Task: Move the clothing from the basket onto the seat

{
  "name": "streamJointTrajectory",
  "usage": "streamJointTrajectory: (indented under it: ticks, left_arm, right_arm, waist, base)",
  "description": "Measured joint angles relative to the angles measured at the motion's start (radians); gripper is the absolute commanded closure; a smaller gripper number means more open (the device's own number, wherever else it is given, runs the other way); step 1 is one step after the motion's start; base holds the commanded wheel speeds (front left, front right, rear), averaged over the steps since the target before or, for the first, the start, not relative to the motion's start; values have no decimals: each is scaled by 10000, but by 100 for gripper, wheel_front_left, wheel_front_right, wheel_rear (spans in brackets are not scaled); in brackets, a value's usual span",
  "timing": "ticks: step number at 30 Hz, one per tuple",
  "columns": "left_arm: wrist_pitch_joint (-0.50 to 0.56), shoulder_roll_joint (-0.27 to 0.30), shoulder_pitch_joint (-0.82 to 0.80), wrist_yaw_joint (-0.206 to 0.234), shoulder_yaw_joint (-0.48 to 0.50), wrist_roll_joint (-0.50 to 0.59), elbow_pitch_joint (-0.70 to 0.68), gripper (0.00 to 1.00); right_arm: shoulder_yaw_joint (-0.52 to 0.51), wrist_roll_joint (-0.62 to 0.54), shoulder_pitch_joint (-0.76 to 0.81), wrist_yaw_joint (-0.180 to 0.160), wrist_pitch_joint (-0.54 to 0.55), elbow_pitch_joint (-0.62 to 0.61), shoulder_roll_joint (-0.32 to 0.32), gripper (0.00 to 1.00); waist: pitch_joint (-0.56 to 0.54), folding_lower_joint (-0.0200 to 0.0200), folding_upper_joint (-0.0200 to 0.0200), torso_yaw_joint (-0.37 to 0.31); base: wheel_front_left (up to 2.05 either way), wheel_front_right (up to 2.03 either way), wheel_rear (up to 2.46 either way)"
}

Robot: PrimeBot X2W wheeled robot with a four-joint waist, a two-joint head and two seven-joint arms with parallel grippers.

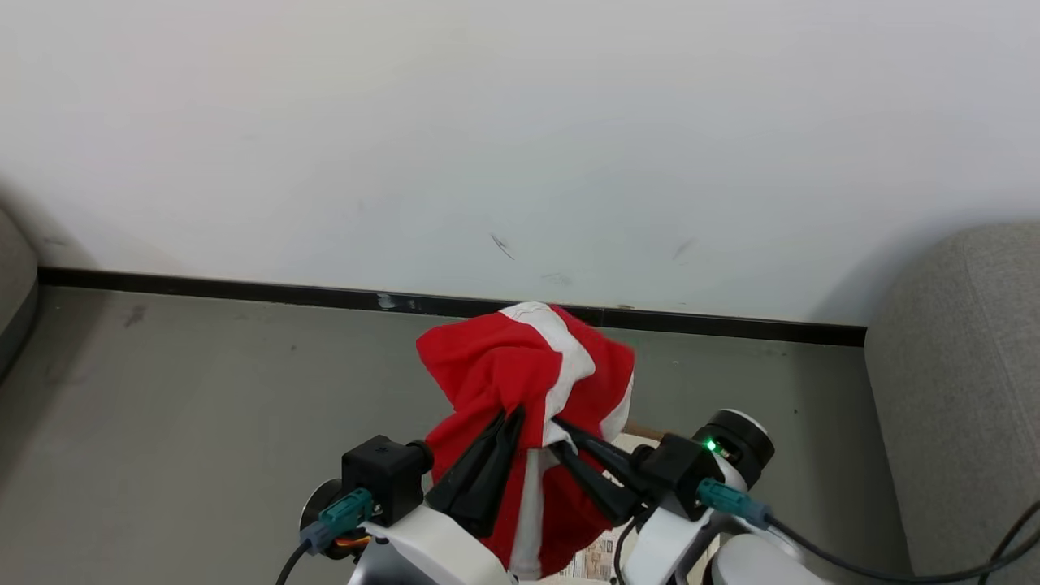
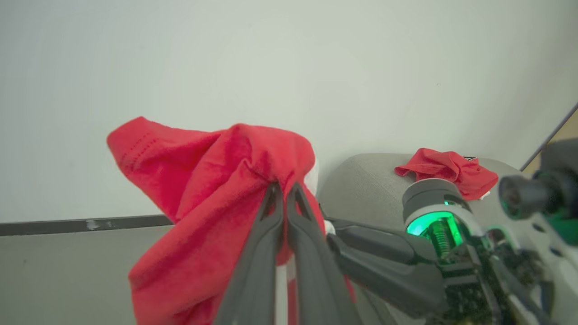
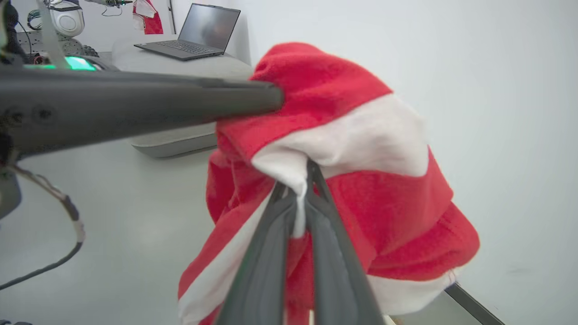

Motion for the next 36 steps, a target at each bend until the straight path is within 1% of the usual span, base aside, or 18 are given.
streamJointTrajectory:
  ticks: [1, 2, 3, 4, 11, 16, 27, 30, 36]
  left_arm:
    - [0, 23, 45, 36, 8, 0, -23, 51]
    - [0, 42, 67, 46, 17, 6, -40, 27]
    - [0, 61, 81, 50, 23, 33, -61, 11]
    - [2, 77, 90, 56, 23, 67, -82, 0]
    - [44, 268, 179, 29, -94, 180, -192, 0]
    - [40, 351, 204, -146, -290, 192, -211, 0]
    - [-109, 412, 322, -322, -489, 293, -201, 0]
    - [-165, 420, 375, -324, -487, 293, -196, 0]
    - [-297, 418, 391, -485, -522, 293, -163, 0]
  right_arm:
    - [-153, 8, 5, 0, 0, -31, 4, 100]
    - [-316, 19, 15, 0, 0, -54, 8, 100]
    - [-483, 17, 43, 0, 0, -82, 8, 100]
    - [-623, 17, 73, 0, 0, -105, 10, 100]
    - [-1580, -23, 225, 0, 0, -474, 15, 100]
    - [-2284, -128, 597, 0, -2, -872, 21, 100]
    - [-3386, -403, 1245, 0, -2, -1584, -23, 100]
    - [-3632, -529, 1448, 0, 0, -1695, -84, 100]
    - [-4025, -583, 1731, 0, 0, -1990, -128, 100]
  waist:
    - [4, 0, 0, -19]
    - [8, 0, 0, -41]
    - [12, 0, 0, -64]
    - [16, 0, 0, -87]
    - [43, 0, 0, -311]
    - [66, 0, 0, -579]
    - [94, 0, 0, -1255]
    - [104, 0, 0, -1480]
    - [132, 0, 0, -1958]
  base:
    - [0, 0, 0]
    - [0, 0, 0]
    - [0, 0, 0]
    - [0, 0, 0]
    - [0, 0, 0]
    - [0, 0, 0]
    - [0, 0, 0]
    - [0, 0, 0]
    - [0, 0, 0]
